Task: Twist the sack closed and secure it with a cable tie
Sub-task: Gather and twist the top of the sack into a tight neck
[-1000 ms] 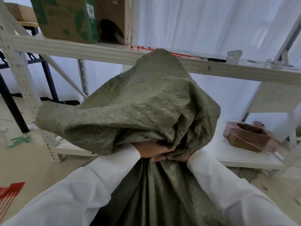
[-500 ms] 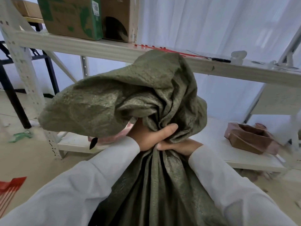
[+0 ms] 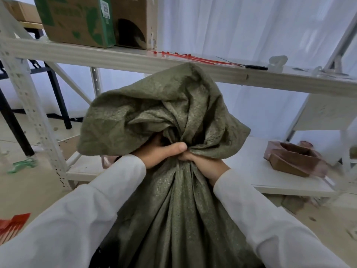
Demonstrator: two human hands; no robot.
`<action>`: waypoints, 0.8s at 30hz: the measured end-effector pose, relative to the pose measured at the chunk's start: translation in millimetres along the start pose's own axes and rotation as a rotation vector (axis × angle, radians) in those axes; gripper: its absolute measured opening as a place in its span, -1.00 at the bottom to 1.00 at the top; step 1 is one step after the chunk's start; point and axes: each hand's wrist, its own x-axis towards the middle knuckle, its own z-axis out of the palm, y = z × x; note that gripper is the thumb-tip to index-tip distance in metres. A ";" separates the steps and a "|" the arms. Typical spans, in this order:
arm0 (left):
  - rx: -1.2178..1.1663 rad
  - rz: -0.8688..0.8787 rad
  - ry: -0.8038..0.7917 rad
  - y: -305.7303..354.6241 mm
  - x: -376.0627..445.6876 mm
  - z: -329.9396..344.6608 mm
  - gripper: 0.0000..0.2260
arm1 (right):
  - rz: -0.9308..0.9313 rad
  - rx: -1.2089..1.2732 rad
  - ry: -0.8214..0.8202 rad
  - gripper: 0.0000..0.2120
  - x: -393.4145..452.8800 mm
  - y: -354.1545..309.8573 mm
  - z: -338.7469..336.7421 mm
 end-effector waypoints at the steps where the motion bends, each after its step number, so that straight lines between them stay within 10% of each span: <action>1: -0.002 0.000 0.036 -2.8 1.3 -4.0 -0.17 | -0.005 0.025 0.015 -0.43 -1.2 -0.2 -2.5; 6: -0.051 -0.153 0.299 -28.1 10.0 -34.1 -0.28 | 0.044 0.117 0.090 -0.55 0.2 -7.0 -13.4; 12: -0.037 -0.304 0.094 -71.9 13.2 -25.4 -0.36 | 0.108 0.016 -0.060 -0.53 0.3 -3.0 -15.3; 24: -0.227 -0.163 0.215 -49.0 28.1 -5.3 -0.68 | 0.077 0.155 -0.240 -0.69 4.1 1.4 3.8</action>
